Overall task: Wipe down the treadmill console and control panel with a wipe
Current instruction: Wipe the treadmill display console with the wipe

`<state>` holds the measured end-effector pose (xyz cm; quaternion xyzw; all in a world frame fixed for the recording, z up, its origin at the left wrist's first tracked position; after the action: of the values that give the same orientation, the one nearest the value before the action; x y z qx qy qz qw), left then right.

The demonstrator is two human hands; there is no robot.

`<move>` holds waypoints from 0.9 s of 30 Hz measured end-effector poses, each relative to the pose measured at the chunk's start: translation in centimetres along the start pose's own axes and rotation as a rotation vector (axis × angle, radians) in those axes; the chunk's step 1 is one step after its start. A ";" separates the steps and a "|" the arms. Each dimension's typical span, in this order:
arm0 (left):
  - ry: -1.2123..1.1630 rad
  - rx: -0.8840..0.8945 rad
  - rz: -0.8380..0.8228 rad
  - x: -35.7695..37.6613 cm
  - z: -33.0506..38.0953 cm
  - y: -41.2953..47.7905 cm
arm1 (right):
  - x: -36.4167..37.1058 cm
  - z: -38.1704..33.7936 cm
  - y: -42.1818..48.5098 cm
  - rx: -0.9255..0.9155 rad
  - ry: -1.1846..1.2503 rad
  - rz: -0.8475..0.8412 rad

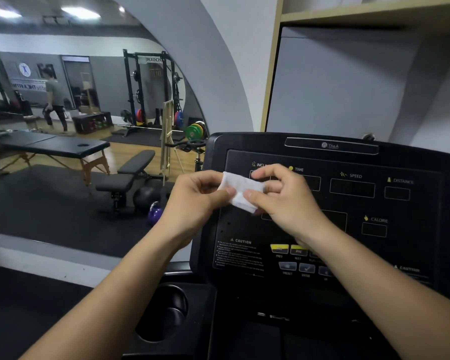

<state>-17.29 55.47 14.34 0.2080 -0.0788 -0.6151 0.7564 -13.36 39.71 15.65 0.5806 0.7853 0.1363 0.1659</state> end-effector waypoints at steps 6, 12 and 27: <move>0.468 0.377 0.357 -1.1 3.1 1.4 | 0.5 -2.9 2.6 -0.329 -0.483 0.108; 1.032 0.498 0.280 1.3 3.1 5.9 | 3.7 -3.4 6.4 -0.522 -0.864 0.064; 1.403 0.498 0.086 2.4 -1.2 5.5 | 6.0 1.4 5.6 -0.514 -1.600 -0.163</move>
<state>-11.33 54.31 15.24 0.7138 0.2773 -0.2718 0.5829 -9.52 47.09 16.08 0.3879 0.4152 -0.1540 0.8083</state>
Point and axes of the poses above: each hand's wrist, its own y-axis towards the middle knuckle, its own x-axis out of the palm, z = x × y, the point moved 9 cm from there along y, towards the middle knuckle, and after that the axes turned 9 degrees about y, right-handed, at the moved point
